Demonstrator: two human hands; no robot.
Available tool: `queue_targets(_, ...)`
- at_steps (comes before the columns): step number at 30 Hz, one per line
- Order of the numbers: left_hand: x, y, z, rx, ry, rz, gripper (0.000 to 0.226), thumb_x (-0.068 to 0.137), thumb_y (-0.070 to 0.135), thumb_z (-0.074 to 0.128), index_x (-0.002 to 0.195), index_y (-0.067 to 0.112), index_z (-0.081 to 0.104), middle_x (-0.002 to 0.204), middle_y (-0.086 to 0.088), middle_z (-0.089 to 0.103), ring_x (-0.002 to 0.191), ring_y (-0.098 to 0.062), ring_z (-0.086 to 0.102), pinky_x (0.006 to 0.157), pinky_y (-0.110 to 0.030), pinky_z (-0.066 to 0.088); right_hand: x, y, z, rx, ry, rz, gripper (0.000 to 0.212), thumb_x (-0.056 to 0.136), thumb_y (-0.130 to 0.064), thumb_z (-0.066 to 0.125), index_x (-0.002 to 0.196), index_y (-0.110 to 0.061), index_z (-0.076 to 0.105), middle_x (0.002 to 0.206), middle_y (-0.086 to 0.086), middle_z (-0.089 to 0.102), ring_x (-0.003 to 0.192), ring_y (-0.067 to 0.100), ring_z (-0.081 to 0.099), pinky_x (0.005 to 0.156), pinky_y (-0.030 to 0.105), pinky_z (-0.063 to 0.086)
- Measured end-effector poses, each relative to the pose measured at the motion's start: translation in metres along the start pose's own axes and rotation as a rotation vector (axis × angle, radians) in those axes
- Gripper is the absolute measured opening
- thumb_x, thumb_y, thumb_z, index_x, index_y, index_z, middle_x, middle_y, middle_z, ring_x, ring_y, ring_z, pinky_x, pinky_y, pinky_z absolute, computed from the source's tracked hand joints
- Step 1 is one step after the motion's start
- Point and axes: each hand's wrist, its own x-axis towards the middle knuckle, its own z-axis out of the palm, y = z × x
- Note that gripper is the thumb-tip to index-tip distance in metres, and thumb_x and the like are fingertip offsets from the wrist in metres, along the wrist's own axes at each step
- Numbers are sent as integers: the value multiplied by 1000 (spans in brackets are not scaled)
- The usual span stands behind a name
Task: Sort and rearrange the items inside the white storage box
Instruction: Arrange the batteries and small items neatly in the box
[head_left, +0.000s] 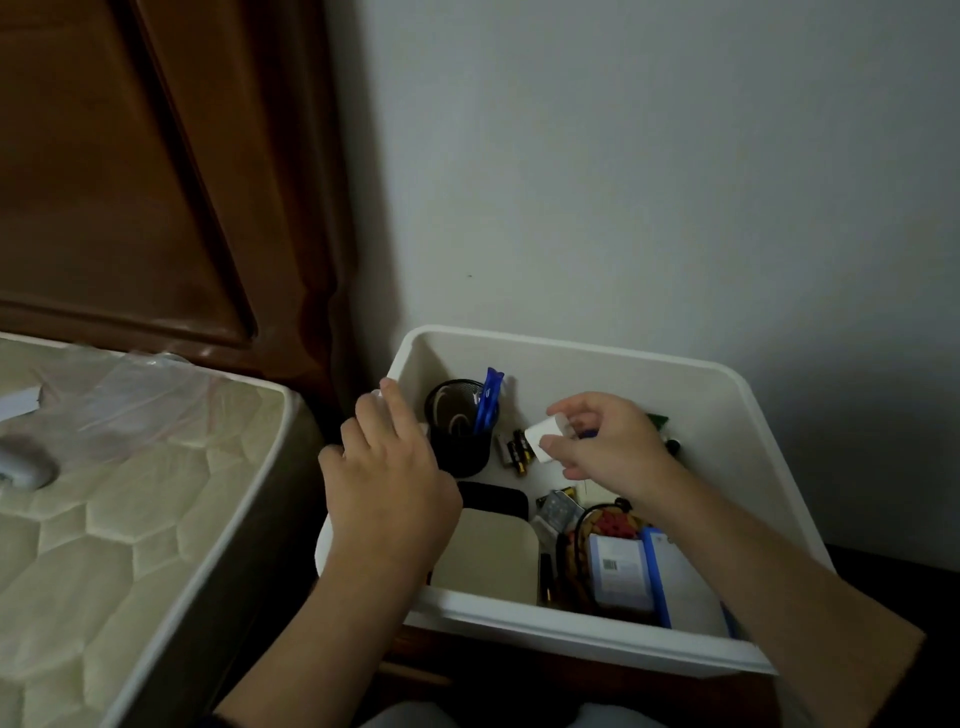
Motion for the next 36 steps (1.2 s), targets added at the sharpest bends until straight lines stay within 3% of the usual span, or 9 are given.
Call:
queue_targets(3, 0, 1, -1, -87, 66, 132, 77, 88, 34, 60, 156, 8, 37, 152, -17, 40, 138, -37, 41, 121, -56, 28, -10, 6, -11, -139, -5, -64, 31, 84, -13, 85, 109, -26, 74, 102, -5, 73, 91, 15, 73, 73, 36, 66)
queue_targets(5, 1, 5, 0, -173, 25, 295, 64, 85, 32, 63, 146, 22, 47, 142, -6, 48, 131, -30, 43, 120, -50, 27, -15, 8, -18, -272, -1, -108, 33, 80, -17, 87, 107, -29, 73, 98, -11, 73, 84, 6, 71, 68, 23, 62)
queue_targets(8, 9, 9, 4, -289, -437, 460, 39, 98, 34, 58, 137, 37, 52, 133, 8, 54, 117, -13, 50, 105, -34, 43, -22, 8, -29, -393, -73, -128, 32, 78, -18, 87, 104, -31, 73, 95, -13, 72, 78, -8, 68, 55, 8, 51)
queue_targets(10, 14, 15, 9, -319, -784, 498, 42, 101, 35, 61, 142, 38, 52, 142, 8, 49, 122, -12, 53, 102, -32, 49, -27, 10, -35, -380, -146, -111, 30, 78, -16, 87, 101, -31, 74, 91, -10, 72, 74, -6, 71, 55, 11, 54)
queue_targets(12, 23, 26, 14, -172, -910, 559, 54, 100, 38, 62, 151, 36, 44, 153, 3, 40, 136, -21, 46, 108, -37, 46, -33, 12, -38, -335, -210, -63, 29, 78, -13, 86, 100, -29, 75, 90, -7, 72, 74, 1, 74, 55, 18, 59)
queue_targets(15, 37, 49, 19, 37, -919, 604, 69, 99, 43, 63, 158, 29, 31, 158, -8, 27, 147, -35, 30, 114, -49, 42, -38, 17, -40, -410, -297, -40, 31, 78, -14, 85, 101, -32, 74, 92, -10, 72, 82, -2, 73, 59, 26, 64)
queue_targets(19, 49, 70, 31, 78, -982, 580, 87, 96, 61, 61, 162, 22, 20, 162, -12, 23, 149, -36, 28, 113, -47, 39, -42, 25, -37, -382, -436, 3, 32, 77, -20, 86, 101, -37, 72, 93, -21, 74, 78, -4, 73, 61, 18, 60)
queue_targets(27, 50, 70, 50, 211, -1008, 610, 100, 83, 74, 68, 157, 26, 23, 157, -9, 27, 149, -33, 21, 112, -49, 39, -49, 24, -21, -506, -622, -8, 25, 77, -28, 88, 95, -36, 74, 90, -27, 74, 80, -8, 71, 63, 10, 55)
queue_targets(36, 54, 67, 45, 222, -1019, 673, 75, 89, 64, 69, 151, 49, 29, 154, -9, 33, 144, -34, 26, 111, -52, 40, -60, 19, 1, -735, -681, -21, 19, 85, -33, 84, 102, -33, 76, 89, -15, 76, 80, -2, 71, 73, 18, 59)
